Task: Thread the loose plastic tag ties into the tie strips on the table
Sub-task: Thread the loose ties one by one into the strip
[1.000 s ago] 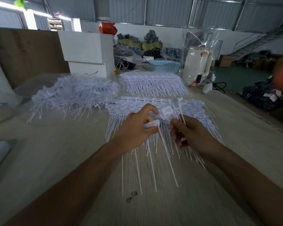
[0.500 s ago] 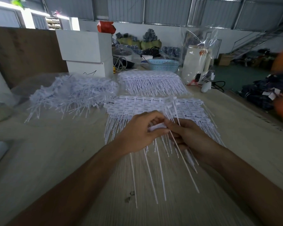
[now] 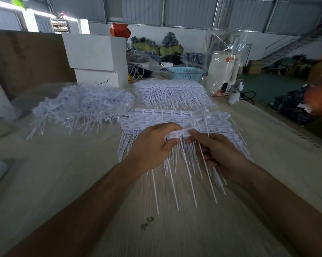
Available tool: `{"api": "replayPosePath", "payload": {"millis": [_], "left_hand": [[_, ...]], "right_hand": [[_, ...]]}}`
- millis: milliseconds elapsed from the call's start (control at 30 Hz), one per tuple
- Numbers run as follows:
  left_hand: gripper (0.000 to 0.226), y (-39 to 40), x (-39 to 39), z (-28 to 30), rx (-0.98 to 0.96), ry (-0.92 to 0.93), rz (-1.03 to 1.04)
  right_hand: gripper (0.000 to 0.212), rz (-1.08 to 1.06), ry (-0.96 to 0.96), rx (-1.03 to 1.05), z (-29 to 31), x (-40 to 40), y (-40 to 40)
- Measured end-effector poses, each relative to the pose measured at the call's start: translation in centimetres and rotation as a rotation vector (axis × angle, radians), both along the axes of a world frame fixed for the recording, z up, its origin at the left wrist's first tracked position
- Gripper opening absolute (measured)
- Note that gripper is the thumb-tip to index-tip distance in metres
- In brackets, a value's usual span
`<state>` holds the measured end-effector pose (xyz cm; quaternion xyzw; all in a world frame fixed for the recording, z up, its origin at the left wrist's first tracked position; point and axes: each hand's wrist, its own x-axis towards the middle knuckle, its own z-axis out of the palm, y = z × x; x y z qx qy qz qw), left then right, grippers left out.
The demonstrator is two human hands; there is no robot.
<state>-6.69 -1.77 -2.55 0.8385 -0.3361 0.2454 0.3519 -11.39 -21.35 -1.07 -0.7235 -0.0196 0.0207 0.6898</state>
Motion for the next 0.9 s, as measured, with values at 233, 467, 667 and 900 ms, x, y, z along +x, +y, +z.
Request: {"api": "replayPosePath", "payload": {"millis": [233,467,667,900], "left_hand": [[0.027,0.28,0.20,0.02,0.016,-0.022,-0.045],[0.026,0.24,0.14,0.20,0.004,-0.019,-0.100],[0.014,0.11,0.24,0.23,-0.068,0.125,-0.151],[0.017,-0.07,0.18,0.06,-0.205,0.238,-0.195]], "right_hand": [[0.031,0.065,-0.136,-0.059,-0.06,-0.21,0.15],[0.029,0.028,-0.208,-0.183,-0.31,0.00,0.05],[0.027,0.045,-0.287,-0.236,-0.41,0.10,-0.15],[0.031,-0.020,-0.351,-0.323,-0.28,0.12,0.14]]}}
